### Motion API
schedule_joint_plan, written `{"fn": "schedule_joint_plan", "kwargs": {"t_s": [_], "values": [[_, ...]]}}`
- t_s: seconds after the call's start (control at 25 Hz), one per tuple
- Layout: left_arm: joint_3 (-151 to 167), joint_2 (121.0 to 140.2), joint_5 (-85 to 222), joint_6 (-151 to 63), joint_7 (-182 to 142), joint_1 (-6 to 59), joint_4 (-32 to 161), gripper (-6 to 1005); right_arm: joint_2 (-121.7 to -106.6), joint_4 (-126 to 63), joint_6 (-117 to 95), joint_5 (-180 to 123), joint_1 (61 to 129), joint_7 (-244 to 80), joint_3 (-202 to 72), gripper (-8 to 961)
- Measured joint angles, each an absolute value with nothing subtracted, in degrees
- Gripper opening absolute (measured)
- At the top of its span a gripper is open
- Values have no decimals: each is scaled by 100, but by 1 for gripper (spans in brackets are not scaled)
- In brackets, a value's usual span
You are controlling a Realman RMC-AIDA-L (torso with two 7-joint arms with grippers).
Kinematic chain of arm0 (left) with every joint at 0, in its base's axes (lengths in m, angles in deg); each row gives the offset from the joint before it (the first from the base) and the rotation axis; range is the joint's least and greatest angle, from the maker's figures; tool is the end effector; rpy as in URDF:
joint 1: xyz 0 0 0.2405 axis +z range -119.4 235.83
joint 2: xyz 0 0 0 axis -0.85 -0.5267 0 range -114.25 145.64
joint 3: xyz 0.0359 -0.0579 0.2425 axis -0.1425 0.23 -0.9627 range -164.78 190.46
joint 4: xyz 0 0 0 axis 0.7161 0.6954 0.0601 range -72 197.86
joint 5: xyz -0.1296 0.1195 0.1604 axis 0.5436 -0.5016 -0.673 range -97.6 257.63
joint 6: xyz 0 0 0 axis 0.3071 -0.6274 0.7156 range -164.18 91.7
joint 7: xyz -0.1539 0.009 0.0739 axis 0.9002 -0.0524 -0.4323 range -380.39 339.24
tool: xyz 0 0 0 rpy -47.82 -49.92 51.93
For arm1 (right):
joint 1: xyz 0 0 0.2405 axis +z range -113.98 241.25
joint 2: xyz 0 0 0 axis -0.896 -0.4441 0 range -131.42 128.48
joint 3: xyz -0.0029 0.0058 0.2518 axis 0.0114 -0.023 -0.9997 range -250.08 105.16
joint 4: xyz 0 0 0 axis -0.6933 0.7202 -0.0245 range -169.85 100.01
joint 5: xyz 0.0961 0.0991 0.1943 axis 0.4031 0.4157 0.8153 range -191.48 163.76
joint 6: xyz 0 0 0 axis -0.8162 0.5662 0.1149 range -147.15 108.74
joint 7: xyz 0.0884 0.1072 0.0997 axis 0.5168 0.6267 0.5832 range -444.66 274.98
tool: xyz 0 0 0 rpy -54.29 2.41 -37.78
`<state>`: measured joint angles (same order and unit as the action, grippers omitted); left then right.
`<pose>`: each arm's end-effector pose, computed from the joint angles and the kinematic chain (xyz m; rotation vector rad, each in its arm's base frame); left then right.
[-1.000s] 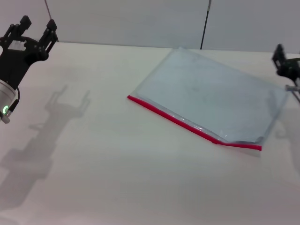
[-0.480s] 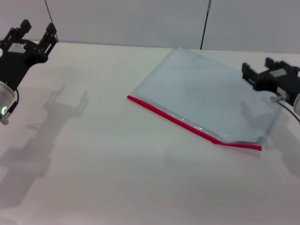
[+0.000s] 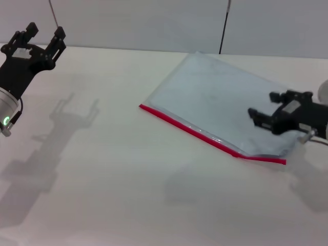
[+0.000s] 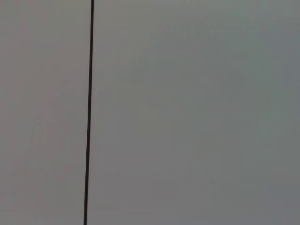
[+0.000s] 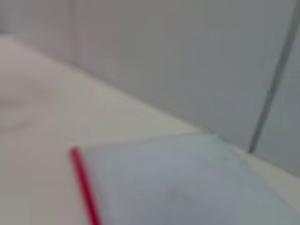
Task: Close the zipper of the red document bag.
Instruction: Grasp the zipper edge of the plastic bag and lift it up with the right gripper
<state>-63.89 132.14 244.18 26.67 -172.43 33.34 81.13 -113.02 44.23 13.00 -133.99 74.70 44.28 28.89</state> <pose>-0.3158 0.4121 0.0277 -1.6658 -0.4841 -0.8640 0.2166 0.3937 -0.0342 -2.3110 0.5674 0.1790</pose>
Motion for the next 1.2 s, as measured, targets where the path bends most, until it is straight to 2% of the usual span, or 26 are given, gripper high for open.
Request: {"fn": "schedule_joint_plan", "kwargs": {"t_s": [0.12,0.2,0.48,1.2], "values": [[-6388,13210,24418,2659,-17243,3326,8112,691,-11657,4447,2331,-13437,7445,3604,2079,656],[-6389,13208,24415,2633,-17244,3302,8118,691,-11761,4416,2772,-13462,7461,3322,1719,657],[-6448,13206,24410,2587,-17245,3272,8121,691,-11755,4241,3520,-14210,7659,3234,1640,658],[-6468,13197,24411,2528,-17264,3264,8138,691,-11781,4892,4032,-15086,7584,3317,1909,662]]}}
